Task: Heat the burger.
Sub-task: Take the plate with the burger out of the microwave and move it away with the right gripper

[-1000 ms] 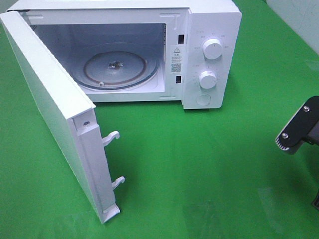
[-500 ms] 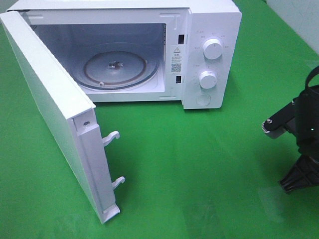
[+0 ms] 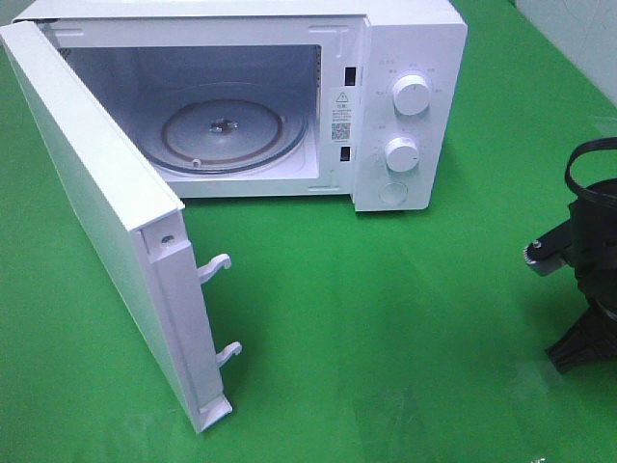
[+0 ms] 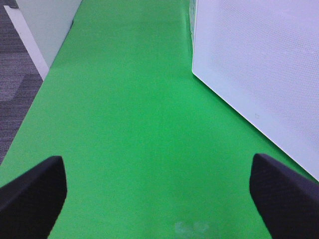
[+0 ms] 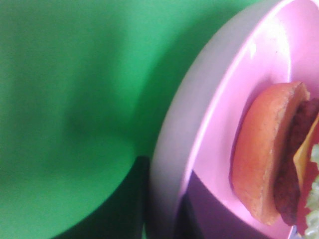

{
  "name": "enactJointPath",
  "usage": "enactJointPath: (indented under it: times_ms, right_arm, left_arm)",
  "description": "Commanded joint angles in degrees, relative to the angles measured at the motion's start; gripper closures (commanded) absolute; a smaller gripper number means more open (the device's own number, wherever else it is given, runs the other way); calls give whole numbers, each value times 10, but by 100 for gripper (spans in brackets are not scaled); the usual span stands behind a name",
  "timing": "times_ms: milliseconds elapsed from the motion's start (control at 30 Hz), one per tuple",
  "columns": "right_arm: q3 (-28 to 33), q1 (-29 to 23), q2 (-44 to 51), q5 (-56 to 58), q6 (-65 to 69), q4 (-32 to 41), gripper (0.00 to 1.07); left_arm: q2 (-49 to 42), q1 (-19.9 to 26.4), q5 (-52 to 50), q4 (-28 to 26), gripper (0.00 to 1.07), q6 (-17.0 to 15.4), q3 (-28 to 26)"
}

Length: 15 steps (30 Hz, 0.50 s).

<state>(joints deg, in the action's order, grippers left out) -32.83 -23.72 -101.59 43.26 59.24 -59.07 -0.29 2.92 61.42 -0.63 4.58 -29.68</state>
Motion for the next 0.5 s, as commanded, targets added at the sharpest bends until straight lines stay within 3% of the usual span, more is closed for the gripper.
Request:
enactJointPath:
  times_ms: [33, 333, 500]
  right_arm:
    - [-4, 20, -25, 14, 7, -33, 103]
    - [-18, 22, -36, -7, -8, 3, 84]
    - [-31, 22, 6, -6, -60, 77, 59]
  left_arm:
    - [-9, 2, -5, 1, 13, -1, 1]
    - [-9, 2, -5, 1, 13, -1, 1]
    - [-9, 2, -5, 2, 13, -1, 1]
